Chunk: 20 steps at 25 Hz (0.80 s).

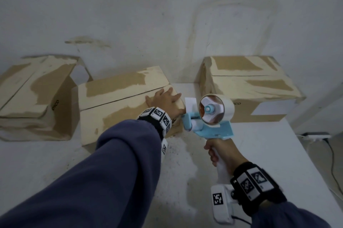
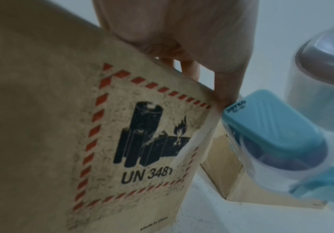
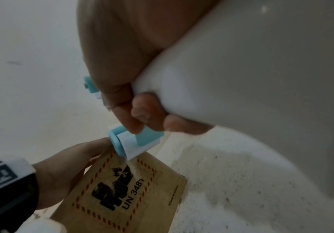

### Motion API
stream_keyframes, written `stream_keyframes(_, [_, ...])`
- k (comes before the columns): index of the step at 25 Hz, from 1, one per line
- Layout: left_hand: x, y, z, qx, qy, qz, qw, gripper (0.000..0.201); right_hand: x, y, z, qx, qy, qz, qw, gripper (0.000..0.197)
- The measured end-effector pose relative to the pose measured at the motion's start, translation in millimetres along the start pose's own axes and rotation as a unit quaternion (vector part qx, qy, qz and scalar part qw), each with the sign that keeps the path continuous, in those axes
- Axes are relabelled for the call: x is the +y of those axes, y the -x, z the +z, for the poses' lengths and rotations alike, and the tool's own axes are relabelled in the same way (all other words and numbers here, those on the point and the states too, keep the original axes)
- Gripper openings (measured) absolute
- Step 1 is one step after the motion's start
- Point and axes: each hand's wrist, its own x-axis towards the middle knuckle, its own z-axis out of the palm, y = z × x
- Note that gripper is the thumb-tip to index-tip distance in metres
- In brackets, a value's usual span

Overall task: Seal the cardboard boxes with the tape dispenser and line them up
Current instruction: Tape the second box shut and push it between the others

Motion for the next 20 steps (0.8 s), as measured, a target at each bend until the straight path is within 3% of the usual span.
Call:
stream_keyframes(7, [-2,-1,-2,-0.009,0.004,0.007,1.000,0.072,5,4,-13,-0.010,0.116,-0.109,0.987,0.018])
stream_keyframes(12, [-8,-9,6,-0.008,-0.016,0.011,1.000,0.062,7,3,-13,0.001,0.143,-0.166,0.976,0.022])
stream_keyframes(17, [-10,-9,8,-0.007,-0.022,0.018,1.000,0.062,2,-9,-15,-0.008,0.199,-0.183,0.963,0.023])
stream_keyframes(20, [-6,-7,10,0.019,-0.044,0.016,0.999,0.060,11,-13,-14,-0.021,0.214,-0.138,0.967,0.019])
